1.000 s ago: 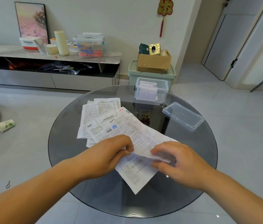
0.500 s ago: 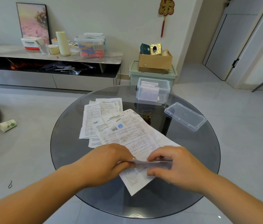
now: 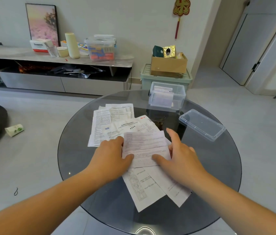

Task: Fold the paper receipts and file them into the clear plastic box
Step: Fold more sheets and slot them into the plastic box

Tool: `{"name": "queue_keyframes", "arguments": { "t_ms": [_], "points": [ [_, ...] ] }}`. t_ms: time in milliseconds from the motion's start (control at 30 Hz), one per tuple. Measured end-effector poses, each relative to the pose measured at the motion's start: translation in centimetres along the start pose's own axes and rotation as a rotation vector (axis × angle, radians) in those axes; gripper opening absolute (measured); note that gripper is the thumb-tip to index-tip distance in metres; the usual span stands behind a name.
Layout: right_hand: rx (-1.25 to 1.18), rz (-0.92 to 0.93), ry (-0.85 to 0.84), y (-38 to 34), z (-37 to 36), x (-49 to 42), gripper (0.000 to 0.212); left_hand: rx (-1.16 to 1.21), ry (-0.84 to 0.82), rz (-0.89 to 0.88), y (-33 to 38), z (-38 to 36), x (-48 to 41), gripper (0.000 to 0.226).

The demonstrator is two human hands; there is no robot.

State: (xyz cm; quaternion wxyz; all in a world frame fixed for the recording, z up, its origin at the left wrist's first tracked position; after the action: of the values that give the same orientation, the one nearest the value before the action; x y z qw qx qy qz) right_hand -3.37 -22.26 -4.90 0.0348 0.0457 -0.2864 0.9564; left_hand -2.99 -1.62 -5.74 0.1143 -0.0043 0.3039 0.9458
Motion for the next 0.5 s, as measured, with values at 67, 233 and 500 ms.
{"name": "queue_keyframes", "arguments": {
  "t_ms": [67, 233, 500],
  "points": [
    [0.119, 0.008, 0.058, -0.2, -0.4, -0.2, 0.080, -0.043, 0.039, 0.012, -0.2, -0.4, 0.1, 0.057],
    [0.274, -0.018, 0.080, -0.2, -1.7, -0.1, 0.085, -0.291, -0.010, -0.037, 0.9, -1.1, 0.9, 0.086],
    [0.164, -0.117, -0.070, 1.2, -0.6, -1.5, 0.083, -0.281, -0.174, 0.015, 0.5, -0.3, 0.5, 0.072]
  ]
}}
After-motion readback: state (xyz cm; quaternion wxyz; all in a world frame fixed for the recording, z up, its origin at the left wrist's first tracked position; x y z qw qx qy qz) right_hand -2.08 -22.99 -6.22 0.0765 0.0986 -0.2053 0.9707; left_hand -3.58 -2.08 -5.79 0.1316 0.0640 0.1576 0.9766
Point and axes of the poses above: each hand's wrist, its own x-axis away from the middle knuckle, its own z-axis out of the back of the hand, y = z × x, the point moved 7 cm from there along -x, towards the middle knuckle, and after that the axes turned 10 degrees about -z, right-handed, at the moved point
